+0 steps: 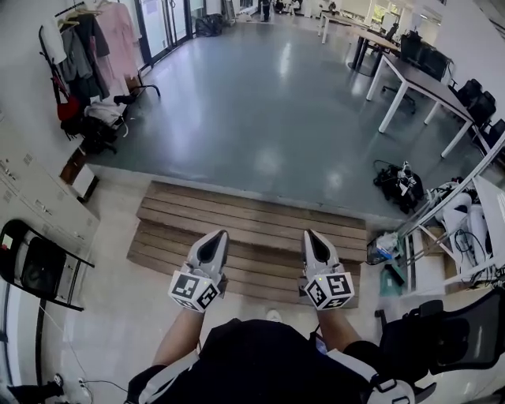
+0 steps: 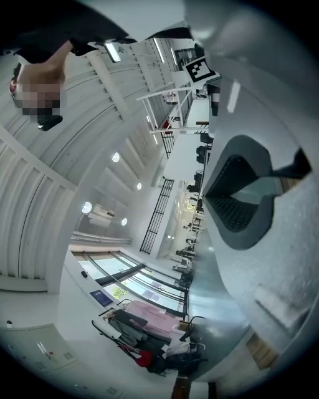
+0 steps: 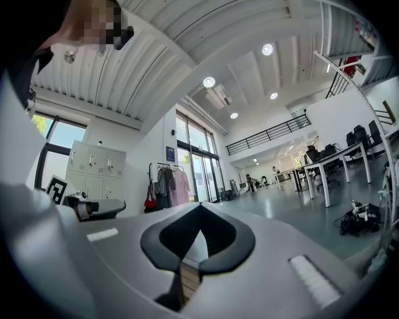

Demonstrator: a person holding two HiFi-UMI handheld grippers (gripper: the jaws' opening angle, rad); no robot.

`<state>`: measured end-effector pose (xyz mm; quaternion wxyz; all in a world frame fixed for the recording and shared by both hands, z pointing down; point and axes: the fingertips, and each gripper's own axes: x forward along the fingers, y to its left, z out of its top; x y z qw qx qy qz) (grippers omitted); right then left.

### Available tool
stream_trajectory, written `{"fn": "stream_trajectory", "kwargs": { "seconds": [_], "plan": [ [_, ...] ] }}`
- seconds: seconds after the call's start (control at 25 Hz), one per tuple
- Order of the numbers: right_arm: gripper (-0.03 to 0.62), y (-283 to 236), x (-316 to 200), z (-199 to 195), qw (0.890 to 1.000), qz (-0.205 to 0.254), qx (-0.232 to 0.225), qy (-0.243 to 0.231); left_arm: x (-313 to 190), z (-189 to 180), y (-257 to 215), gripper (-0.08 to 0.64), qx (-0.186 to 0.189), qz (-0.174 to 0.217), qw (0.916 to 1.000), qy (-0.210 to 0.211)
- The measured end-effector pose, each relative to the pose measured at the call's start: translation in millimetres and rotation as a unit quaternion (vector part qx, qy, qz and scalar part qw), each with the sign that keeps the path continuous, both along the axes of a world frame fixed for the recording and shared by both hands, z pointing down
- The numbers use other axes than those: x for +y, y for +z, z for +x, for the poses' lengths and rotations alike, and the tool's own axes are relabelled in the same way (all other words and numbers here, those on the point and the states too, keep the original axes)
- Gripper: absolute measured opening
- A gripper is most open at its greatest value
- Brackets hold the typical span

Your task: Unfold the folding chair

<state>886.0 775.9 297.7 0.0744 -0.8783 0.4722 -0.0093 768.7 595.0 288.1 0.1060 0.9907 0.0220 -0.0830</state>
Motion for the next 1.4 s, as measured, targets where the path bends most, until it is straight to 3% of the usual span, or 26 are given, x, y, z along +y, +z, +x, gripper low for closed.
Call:
{"fn": "stream_trajectory", "kwargs": {
  "seconds": [0.36,0.68,0.8,1.0,1.12,1.28,1.4],
  "plan": [
    [0.003,2.8,-24.3,5.7,1.0,-0.007,-0.002,-0.026,-16.0,-14.1,-1.8,0.0,0.001,-0.002,0.9992,-0.041],
    [0.003,0.2,-86.1,-21.2,0.994,-0.017,0.01,-0.108,-49.2,-50.9,-6.9,0.0,0.005,0.005,0.9943,-0.106],
    [0.003,-0.2,-112.4,-31.7,0.988,-0.013,0.009,-0.156,-57.9,-72.9,-5.7,0.0,0.001,0.016,0.9889,-0.147],
    [0.003,-5.8,-167.9,-68.7,0.967,-0.011,0.011,-0.253,-80.3,-138.2,-4.5,0.0,-0.003,0.005,0.9684,-0.249],
    [0.003,-10.2,-203.4,-107.0,0.949,-0.001,0.011,-0.315,-89.5,-181.2,-4.8,-0.001,-0.006,0.005,0.9522,-0.305],
    [0.003,-10.0,-239.8,-166.6,0.917,0.003,0.009,-0.399,-87.2,-246.6,-4.0,-0.001,-0.016,0.007,0.9236,-0.383],
    [0.003,-10.2,-262.8,-219.3,0.893,0.01,0.003,-0.45,-85.6,-311.0,-0.1,0.0,-0.017,0.006,0.8957,-0.444]
  ]
}}
